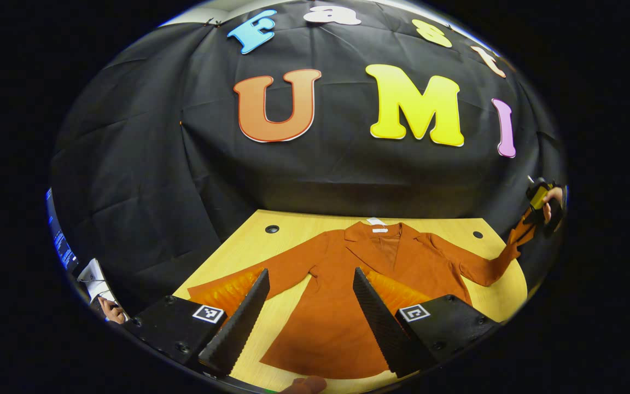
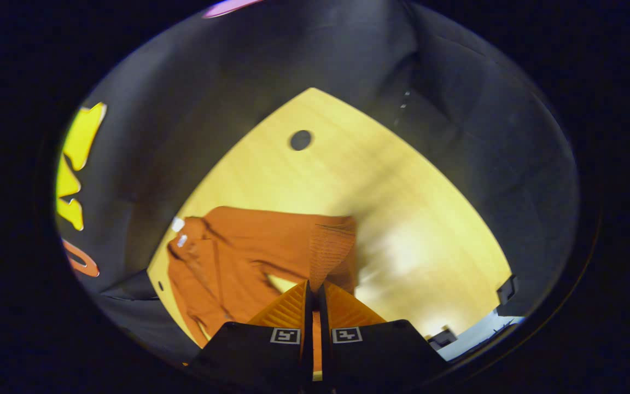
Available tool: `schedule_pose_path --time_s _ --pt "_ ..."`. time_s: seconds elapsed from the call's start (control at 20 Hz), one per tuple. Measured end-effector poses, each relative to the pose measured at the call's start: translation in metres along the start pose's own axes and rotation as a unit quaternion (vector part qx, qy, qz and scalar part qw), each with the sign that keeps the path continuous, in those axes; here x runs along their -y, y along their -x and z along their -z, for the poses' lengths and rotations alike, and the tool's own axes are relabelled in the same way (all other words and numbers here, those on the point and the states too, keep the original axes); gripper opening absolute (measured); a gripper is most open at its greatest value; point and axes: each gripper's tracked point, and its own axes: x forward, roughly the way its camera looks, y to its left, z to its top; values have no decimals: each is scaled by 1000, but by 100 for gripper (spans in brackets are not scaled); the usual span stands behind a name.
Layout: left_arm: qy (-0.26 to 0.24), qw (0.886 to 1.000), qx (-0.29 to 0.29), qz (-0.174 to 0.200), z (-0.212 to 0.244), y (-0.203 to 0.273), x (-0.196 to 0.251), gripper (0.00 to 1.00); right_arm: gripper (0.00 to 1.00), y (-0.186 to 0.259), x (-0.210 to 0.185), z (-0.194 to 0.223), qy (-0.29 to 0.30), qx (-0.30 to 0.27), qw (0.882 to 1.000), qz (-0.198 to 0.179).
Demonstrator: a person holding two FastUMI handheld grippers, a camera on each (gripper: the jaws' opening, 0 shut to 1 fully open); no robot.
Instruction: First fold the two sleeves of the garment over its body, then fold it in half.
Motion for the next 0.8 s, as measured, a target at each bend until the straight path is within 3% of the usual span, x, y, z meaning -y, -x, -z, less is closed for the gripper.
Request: schedule_pose_path --time_s 0.2,0.45,0.65,0.8 --pt "-1 1000 -1 -6 -1 -10 -24 100 6 -13 -120 40 89 0 995 -48" --pt "4 1000 3 10 2 -15 -39 100 7 -62 -259 137 180 -28 978 -100" --pt "-13 1000 1 -4 23 -17 -63 100 6 -124 -316 204 228 -69 967 -89" --pt "-41 998 -16 -33 44 -15 -88 99 7 -162 -343 231 215 -94 968 -84"
